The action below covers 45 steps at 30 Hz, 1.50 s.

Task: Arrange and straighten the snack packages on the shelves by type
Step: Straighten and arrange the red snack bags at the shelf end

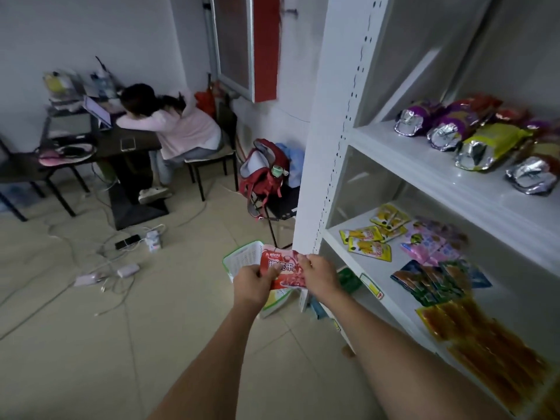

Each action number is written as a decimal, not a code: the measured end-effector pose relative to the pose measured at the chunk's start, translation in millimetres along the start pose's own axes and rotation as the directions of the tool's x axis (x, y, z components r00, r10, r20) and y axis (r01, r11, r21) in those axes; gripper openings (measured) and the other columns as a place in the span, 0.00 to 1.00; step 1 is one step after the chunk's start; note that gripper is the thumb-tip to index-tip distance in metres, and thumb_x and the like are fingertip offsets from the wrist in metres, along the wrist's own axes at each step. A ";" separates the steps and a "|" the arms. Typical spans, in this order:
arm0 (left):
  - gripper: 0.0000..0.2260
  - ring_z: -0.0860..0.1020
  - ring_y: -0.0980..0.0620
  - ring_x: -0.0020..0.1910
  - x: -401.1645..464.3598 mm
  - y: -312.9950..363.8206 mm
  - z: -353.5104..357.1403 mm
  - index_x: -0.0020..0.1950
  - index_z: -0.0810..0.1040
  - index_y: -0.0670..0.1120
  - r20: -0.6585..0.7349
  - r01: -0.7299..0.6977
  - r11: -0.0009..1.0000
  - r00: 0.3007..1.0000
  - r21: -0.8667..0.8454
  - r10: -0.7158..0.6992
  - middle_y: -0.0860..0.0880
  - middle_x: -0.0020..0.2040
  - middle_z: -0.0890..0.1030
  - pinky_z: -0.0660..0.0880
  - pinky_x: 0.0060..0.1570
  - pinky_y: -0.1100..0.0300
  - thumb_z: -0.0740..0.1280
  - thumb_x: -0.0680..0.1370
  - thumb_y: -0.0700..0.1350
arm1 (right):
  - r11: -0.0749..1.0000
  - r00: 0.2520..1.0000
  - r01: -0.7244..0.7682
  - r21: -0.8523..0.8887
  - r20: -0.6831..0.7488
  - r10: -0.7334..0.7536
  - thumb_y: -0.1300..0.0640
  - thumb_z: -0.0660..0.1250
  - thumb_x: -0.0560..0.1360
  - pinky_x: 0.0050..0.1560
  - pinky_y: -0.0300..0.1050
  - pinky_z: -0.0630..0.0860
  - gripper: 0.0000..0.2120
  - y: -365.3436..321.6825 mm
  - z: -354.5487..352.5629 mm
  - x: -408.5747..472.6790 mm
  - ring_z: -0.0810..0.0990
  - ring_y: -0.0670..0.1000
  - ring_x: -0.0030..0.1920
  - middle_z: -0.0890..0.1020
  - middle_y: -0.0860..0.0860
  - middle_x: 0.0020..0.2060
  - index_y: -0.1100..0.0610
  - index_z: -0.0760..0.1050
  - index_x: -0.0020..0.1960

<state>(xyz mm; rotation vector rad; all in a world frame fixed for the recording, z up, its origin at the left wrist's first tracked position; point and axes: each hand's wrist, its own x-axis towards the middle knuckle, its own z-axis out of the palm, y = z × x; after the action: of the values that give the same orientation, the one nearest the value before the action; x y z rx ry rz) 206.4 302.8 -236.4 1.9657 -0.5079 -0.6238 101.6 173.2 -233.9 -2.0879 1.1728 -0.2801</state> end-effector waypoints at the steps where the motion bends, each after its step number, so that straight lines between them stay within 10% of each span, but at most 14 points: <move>1: 0.18 0.84 0.47 0.39 9.9 0.5 -1.3 0.38 0.83 0.44 -0.008 0.016 1.000 1.000 -0.005 -0.016 0.47 0.35 0.85 0.76 0.40 0.57 0.73 0.79 0.57 | 1.000 1.000 0.007 -0.010 0.003 -0.007 0.42 0.56 0.86 0.47 0.52 0.84 0.21 -5.0 3.1 10.9 0.85 0.54 0.42 0.84 0.53 0.41 0.54 0.79 0.47; 13: 0.20 0.84 0.44 0.37 126.4 -20.8 -45.9 0.39 0.81 0.40 -0.068 0.164 0.986 0.984 -0.019 -0.165 0.44 0.36 0.85 0.78 0.39 0.52 0.74 0.78 0.57 | 1.000 0.986 0.022 -0.006 0.164 -0.020 0.43 0.57 0.86 0.40 0.46 0.78 0.21 -56.6 73.6 125.4 0.83 0.51 0.40 0.84 0.52 0.40 0.57 0.80 0.49; 17: 0.19 0.78 0.58 0.28 177.4 -24.5 -60.4 0.40 0.80 0.39 -0.032 0.155 0.988 0.987 -0.013 -0.155 0.49 0.32 0.80 0.72 0.30 0.63 0.73 0.80 0.54 | 0.999 0.982 -0.030 0.039 0.185 0.022 0.44 0.58 0.86 0.40 0.45 0.77 0.22 -78.1 93.6 168.1 0.84 0.54 0.42 0.84 0.53 0.41 0.59 0.81 0.50; 21: 0.21 0.78 0.47 0.35 229.2 -27.5 -64.7 0.42 0.81 0.39 -0.004 0.159 0.986 0.987 0.042 -0.159 0.47 0.35 0.82 0.72 0.37 0.55 0.73 0.79 0.58 | 0.997 0.985 -0.059 0.049 0.164 0.050 0.46 0.57 0.87 0.33 0.39 0.69 0.19 -91.0 104.7 204.4 0.80 0.47 0.37 0.81 0.50 0.38 0.57 0.79 0.49; 26: 0.20 0.78 0.53 0.33 284.2 -27.8 -45.7 0.44 0.82 0.38 0.072 0.203 0.977 0.976 0.069 -0.207 0.48 0.36 0.83 0.68 0.27 0.68 0.73 0.79 0.56 | 0.974 0.967 -0.200 0.110 0.184 0.177 0.45 0.60 0.86 0.43 0.45 0.79 0.21 -75.7 115.3 252.0 0.85 0.56 0.46 0.85 0.55 0.43 0.60 0.82 0.52; 33: 0.21 0.79 0.47 0.36 357.5 -20.4 -15.0 0.43 0.81 0.37 0.055 0.302 0.952 0.953 -0.047 -0.299 0.43 0.38 0.84 0.73 0.37 0.56 0.73 0.79 0.57 | 0.931 0.938 -0.312 0.190 0.215 0.271 0.42 0.62 0.84 0.41 0.43 0.76 0.18 -68.3 117.6 333.4 0.83 0.54 0.41 0.85 0.53 0.42 0.54 0.83 0.50; 45: 0.05 0.83 0.51 0.31 462.8 -75.2 -12.8 0.52 0.83 0.40 0.334 0.618 0.697 0.785 -0.364 -0.522 0.46 0.37 0.85 0.80 0.37 0.56 0.72 0.81 0.42 | 0.883 0.870 -0.453 0.119 0.274 0.410 0.47 0.61 0.86 0.41 0.57 0.83 0.24 -50.9 189.6 405.9 0.80 0.56 0.38 0.81 0.61 0.40 0.69 0.80 0.51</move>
<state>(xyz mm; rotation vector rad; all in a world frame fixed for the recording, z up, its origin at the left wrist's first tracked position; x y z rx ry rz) 582.4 72.6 -396.3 1.5843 0.1674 -1.2359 458.6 -48.8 -396.7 -1.5941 1.3701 0.0793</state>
